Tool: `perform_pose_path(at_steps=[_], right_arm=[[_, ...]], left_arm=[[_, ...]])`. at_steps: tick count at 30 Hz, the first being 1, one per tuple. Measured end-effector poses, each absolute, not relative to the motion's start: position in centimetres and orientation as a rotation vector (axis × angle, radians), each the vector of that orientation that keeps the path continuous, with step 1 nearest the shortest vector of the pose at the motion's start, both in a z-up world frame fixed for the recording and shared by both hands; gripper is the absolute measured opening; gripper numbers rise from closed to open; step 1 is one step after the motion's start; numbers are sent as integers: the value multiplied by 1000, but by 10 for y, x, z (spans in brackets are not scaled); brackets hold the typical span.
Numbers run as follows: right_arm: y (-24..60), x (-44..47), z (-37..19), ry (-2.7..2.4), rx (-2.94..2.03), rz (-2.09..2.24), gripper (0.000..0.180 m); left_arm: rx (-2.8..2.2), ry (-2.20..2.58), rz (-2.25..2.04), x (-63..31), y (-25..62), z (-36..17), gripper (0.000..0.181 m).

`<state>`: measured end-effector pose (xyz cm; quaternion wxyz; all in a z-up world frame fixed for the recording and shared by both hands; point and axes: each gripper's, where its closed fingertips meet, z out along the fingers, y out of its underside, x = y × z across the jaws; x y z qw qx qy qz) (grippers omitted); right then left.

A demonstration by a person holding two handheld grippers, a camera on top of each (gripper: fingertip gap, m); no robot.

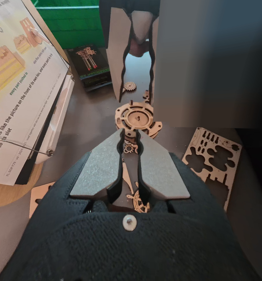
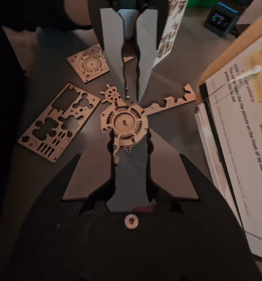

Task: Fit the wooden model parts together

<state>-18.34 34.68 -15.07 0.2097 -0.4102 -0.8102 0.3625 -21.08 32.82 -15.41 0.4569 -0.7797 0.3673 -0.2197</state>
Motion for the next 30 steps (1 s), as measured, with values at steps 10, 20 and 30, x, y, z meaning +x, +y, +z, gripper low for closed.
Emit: perform_pose_path(at_steps=[10,20,30], right_arm=[[416,-123,-68,-1502,-1418,1316,71],[386,-50,-163,-1249,-1527,1309,77],[362,-103,-146,-1505,-1351,1249,94]], left_arm=[[-1682,359,-781,-244,305,-51,54],[-2076,183,-374,-256,225,-196,66],[-2020,385,-204,-213,276,-179,64]])
